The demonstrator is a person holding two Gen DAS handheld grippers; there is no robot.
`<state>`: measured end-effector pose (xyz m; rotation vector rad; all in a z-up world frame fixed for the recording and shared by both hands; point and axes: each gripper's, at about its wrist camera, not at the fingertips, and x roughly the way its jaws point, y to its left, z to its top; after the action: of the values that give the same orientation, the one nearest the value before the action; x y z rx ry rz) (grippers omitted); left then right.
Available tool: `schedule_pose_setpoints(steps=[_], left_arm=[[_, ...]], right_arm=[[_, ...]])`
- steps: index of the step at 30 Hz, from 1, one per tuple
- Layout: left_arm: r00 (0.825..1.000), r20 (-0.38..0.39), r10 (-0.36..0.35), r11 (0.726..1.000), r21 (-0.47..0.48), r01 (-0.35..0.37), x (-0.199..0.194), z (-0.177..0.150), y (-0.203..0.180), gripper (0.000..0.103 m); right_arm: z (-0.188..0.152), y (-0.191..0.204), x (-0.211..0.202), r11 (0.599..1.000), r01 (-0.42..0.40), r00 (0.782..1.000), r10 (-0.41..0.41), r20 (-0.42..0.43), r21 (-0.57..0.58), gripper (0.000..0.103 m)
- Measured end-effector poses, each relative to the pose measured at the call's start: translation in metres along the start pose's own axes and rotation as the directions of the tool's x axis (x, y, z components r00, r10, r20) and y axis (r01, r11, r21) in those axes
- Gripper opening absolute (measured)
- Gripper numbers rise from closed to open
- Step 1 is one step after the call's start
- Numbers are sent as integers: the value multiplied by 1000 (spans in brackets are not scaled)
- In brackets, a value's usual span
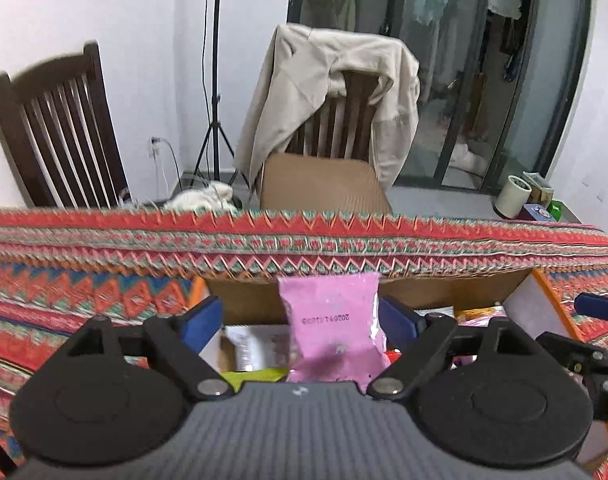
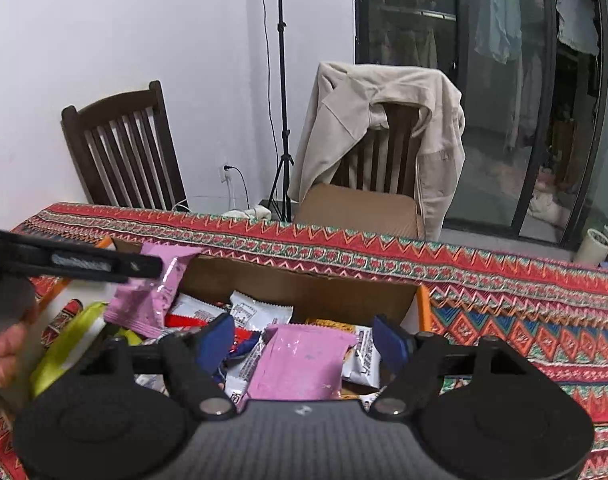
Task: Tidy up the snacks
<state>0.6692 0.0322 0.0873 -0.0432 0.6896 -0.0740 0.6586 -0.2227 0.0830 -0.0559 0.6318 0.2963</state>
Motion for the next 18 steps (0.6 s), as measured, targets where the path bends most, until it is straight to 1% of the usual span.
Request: schedule_pose_setpoints(steps=[6, 9, 12, 15, 18], left_arm=[[998, 52, -18, 999, 33, 16, -76, 7, 2, 87], [996, 86, -16, 999, 42, 13, -117, 8, 2, 87], [993, 115, -22, 999, 41, 18, -163, 5, 5, 91], [988, 147, -42, 999, 37, 37, -211, -6, 5, 91], [981, 188, -54, 998, 46, 47, -256, -25, 4, 95]], right_arm=[[11, -3, -53, 1000, 8, 999, -8, 34, 7, 75], [14, -2, -91, 1000, 17, 998, -18, 62, 11, 75], [14, 2, -133, 1000, 29, 996, -29, 90, -5, 75], [12, 10, -180, 999, 45, 992, -41, 122, -29, 79], [8, 16, -225, 998, 48, 988, -42, 150, -39, 81]])
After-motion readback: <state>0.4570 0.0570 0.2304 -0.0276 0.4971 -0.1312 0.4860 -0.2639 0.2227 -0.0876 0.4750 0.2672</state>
